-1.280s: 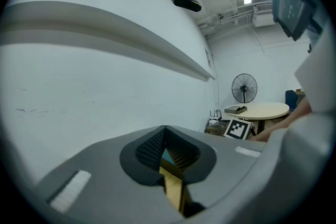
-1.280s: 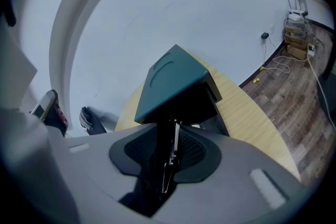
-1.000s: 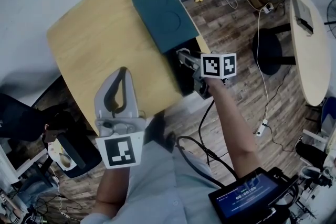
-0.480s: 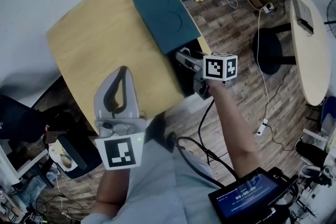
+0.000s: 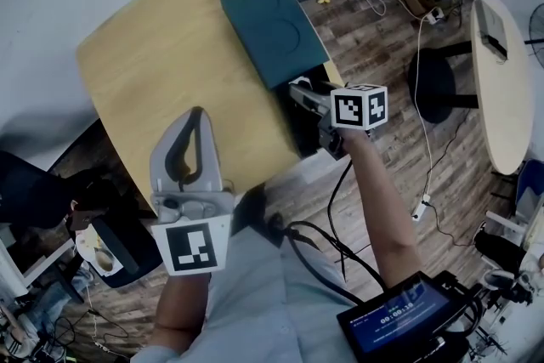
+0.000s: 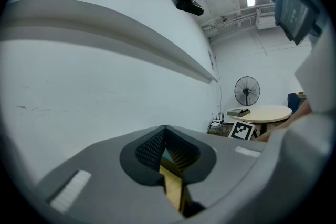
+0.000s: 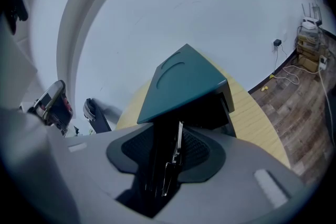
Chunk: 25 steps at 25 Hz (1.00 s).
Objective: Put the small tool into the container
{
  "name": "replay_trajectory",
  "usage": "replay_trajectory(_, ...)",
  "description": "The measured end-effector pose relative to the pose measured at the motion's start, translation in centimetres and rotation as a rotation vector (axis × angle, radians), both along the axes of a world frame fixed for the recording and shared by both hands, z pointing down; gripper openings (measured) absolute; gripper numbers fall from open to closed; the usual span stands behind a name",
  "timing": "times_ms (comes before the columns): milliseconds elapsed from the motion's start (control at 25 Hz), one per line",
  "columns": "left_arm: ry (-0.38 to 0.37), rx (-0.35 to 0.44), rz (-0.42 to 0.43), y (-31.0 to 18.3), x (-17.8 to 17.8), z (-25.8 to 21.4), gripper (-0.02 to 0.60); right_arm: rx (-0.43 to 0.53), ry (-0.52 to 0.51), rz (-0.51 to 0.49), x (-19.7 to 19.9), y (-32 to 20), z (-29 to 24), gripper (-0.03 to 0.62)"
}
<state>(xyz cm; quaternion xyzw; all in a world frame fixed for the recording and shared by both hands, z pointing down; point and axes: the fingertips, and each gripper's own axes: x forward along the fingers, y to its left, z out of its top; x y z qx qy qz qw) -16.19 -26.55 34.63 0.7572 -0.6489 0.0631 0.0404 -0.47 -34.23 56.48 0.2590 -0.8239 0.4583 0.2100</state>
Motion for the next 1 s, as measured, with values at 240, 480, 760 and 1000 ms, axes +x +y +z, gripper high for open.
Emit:
replay_trajectory(240,0.013,-0.005,-0.001,0.2,0.5,0.5,0.011,0.000,-0.012,-0.009,-0.1,0.3,0.2,0.170)
replay_trajectory(480,-0.001,-0.018,-0.005,1.7,1.1,0.9,0.011,0.033,-0.018,-0.063,-1.2,1.4,0.0,0.170)
replay_trajectory(760,-0.020,-0.038,-0.106,0.4,4.6,0.3,0.011,0.030,-0.045,-0.165,0.2,0.7,0.1,0.176)
replay_trajectory(1000,-0.052,-0.064,-0.200,1.2,5.7,0.3,0.012,0.097,0.001,-0.286,-0.5,0.6,0.0,0.210)
